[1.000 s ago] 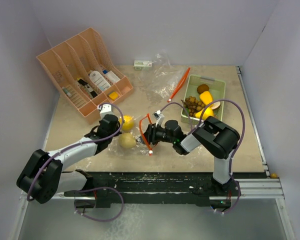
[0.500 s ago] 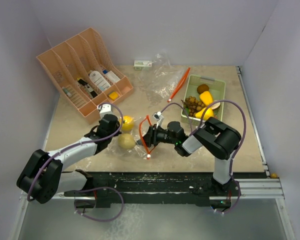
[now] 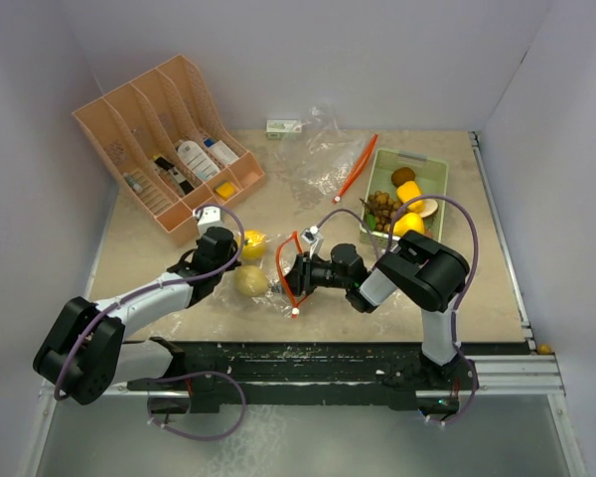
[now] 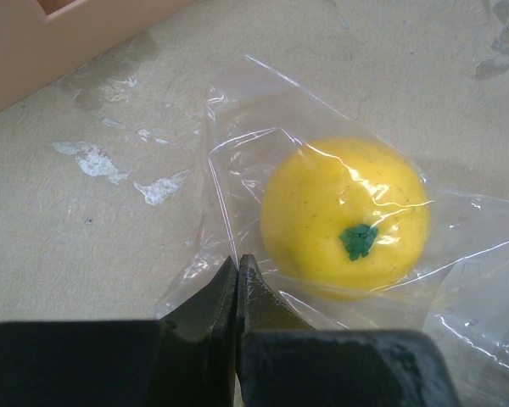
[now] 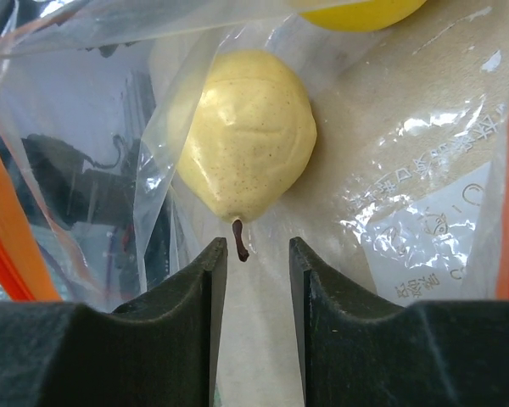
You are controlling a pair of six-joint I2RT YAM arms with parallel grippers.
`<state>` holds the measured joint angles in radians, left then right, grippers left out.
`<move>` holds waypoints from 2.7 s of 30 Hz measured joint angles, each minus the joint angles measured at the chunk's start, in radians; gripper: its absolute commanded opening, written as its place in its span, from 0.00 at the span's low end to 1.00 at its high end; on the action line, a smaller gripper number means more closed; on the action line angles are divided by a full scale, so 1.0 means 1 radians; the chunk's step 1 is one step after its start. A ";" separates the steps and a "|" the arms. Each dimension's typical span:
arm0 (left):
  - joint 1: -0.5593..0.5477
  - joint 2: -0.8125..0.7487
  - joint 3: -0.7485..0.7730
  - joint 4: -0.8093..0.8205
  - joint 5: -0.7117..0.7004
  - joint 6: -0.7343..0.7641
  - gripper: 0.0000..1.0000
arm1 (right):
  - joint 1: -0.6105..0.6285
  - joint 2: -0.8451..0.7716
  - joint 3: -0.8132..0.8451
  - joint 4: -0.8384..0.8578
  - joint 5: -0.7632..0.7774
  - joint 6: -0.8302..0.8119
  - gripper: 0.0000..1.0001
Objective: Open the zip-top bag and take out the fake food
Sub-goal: Pick up the fake fruit from the zipper food storage bag, then place the fake fruit in the bin.
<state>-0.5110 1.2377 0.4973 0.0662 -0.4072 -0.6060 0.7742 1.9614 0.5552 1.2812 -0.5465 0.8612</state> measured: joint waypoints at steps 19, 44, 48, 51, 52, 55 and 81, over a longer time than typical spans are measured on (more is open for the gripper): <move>0.009 -0.001 0.000 0.000 0.002 0.000 0.00 | 0.011 -0.020 0.007 0.000 -0.016 0.005 0.00; 0.013 -0.007 0.000 0.013 0.019 0.002 0.00 | -0.049 -0.853 0.011 -0.951 0.496 -0.283 0.00; 0.013 -0.007 0.000 0.022 0.026 0.002 0.00 | -0.167 -0.964 0.036 -1.080 0.520 -0.327 0.00; 0.013 -0.005 0.000 0.024 0.031 0.001 0.00 | -0.291 -0.991 0.084 -1.174 0.529 -0.370 0.00; 0.013 -0.003 0.000 0.024 0.033 0.001 0.00 | -0.332 -0.987 0.101 -1.194 0.530 -0.383 0.00; 0.013 0.002 0.000 0.028 0.037 0.001 0.00 | -0.449 -0.964 0.149 -1.216 0.519 -0.402 0.00; 0.020 0.010 -0.002 0.042 0.046 0.002 0.00 | -0.774 -0.335 0.606 -1.028 0.316 -0.457 0.63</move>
<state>-0.4908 1.2472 0.4950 0.1081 -0.3614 -0.6044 0.0002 1.6268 1.1614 0.2527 -0.2306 0.4038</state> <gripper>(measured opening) 0.004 0.287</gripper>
